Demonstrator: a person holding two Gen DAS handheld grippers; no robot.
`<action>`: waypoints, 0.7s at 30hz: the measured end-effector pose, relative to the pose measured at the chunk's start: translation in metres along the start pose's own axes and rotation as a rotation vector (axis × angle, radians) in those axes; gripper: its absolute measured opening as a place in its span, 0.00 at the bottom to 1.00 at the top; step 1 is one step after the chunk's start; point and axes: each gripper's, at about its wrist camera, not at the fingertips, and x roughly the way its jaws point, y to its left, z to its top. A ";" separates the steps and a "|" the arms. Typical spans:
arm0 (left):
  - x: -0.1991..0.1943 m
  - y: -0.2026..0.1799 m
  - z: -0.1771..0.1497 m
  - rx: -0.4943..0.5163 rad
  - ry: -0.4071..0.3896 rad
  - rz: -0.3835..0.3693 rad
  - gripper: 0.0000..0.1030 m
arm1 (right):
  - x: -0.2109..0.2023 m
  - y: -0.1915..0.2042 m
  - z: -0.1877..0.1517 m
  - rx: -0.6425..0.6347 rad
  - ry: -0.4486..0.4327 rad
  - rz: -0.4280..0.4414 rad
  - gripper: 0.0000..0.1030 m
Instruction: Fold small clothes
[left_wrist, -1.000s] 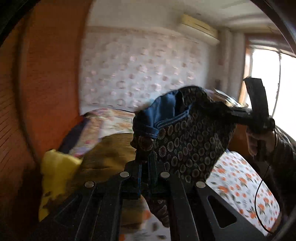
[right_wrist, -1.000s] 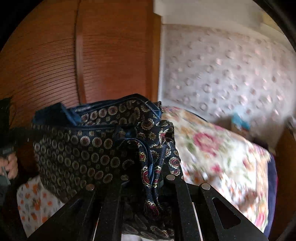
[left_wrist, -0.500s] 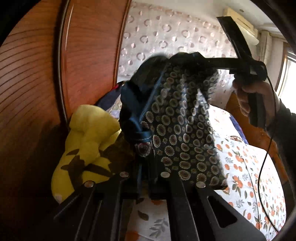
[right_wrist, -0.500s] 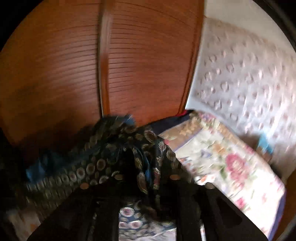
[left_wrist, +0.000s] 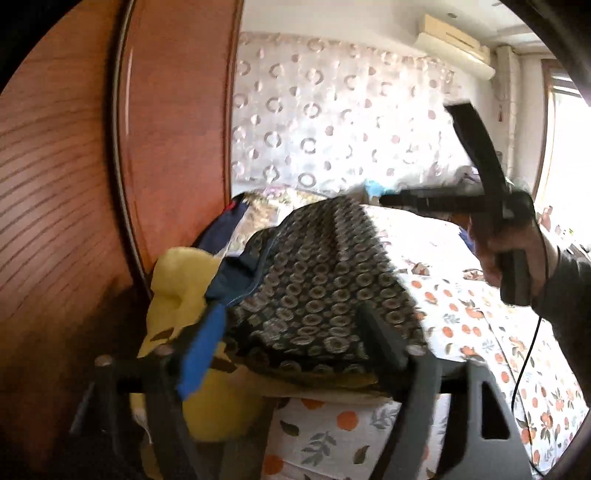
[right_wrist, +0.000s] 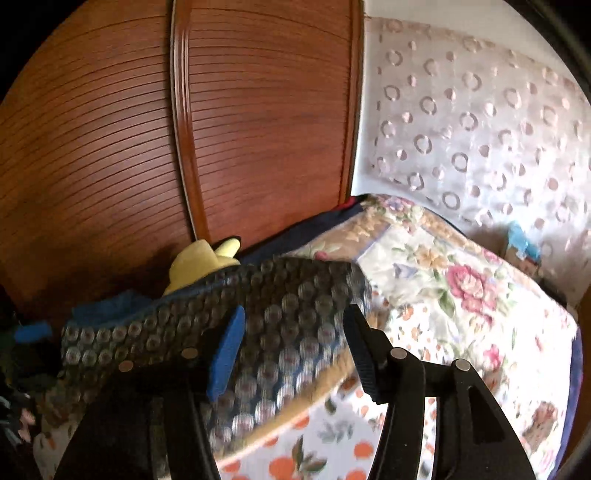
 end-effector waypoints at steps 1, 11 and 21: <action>-0.005 -0.006 0.002 0.015 -0.011 -0.002 0.76 | -0.011 0.001 -0.008 0.013 -0.010 -0.008 0.56; -0.027 -0.066 0.006 0.078 -0.030 -0.060 0.81 | -0.137 0.017 -0.093 0.129 -0.077 -0.100 0.58; -0.050 -0.134 -0.009 0.115 -0.018 -0.191 0.81 | -0.256 0.049 -0.163 0.226 -0.153 -0.264 0.65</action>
